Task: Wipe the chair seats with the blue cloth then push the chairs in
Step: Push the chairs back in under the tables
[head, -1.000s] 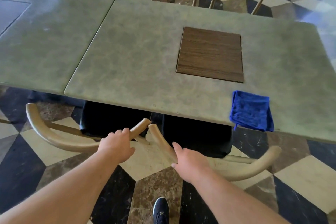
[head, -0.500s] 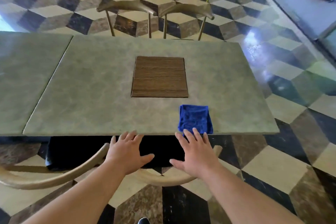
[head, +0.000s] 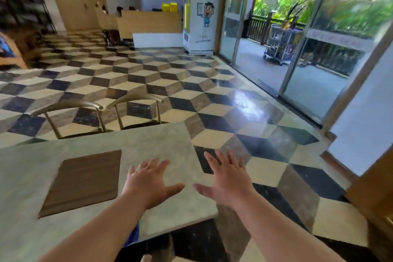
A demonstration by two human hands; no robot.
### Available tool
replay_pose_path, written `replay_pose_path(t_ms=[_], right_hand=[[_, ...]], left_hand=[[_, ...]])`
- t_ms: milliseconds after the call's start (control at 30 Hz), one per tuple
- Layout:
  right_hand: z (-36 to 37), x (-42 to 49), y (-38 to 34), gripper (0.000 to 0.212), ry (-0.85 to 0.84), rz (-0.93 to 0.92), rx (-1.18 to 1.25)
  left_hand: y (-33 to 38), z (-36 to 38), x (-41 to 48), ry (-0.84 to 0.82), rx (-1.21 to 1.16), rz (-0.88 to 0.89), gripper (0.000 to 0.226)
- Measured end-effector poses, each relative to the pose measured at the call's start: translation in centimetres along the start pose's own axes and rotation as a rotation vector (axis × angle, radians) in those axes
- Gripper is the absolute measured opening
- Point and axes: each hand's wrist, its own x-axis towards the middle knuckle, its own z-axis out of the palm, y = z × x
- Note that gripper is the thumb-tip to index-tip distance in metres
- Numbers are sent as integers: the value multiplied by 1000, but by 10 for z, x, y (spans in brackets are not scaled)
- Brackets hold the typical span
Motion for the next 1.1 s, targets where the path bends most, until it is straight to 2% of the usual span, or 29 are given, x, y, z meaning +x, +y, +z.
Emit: replay_pose_path(t_ms=[200,433,633,800,1100], right_hand=[[-60,13,172,108,127,92,-5],[-81,53,296,110,171,216,-23],[-98,117,377,108,103,324,-84],[-126,183,428,128,69,404,-66],[-134,290,525,121,151,441,-20]], left_hand=[[167,-42,93,119,25,72,129],[289,-41,196,129,7,144,131],[353,-42,305,90,15,220,131],[385,-53,400,7,-12,270,125],[433,-75,550,120,-58,288,128]])
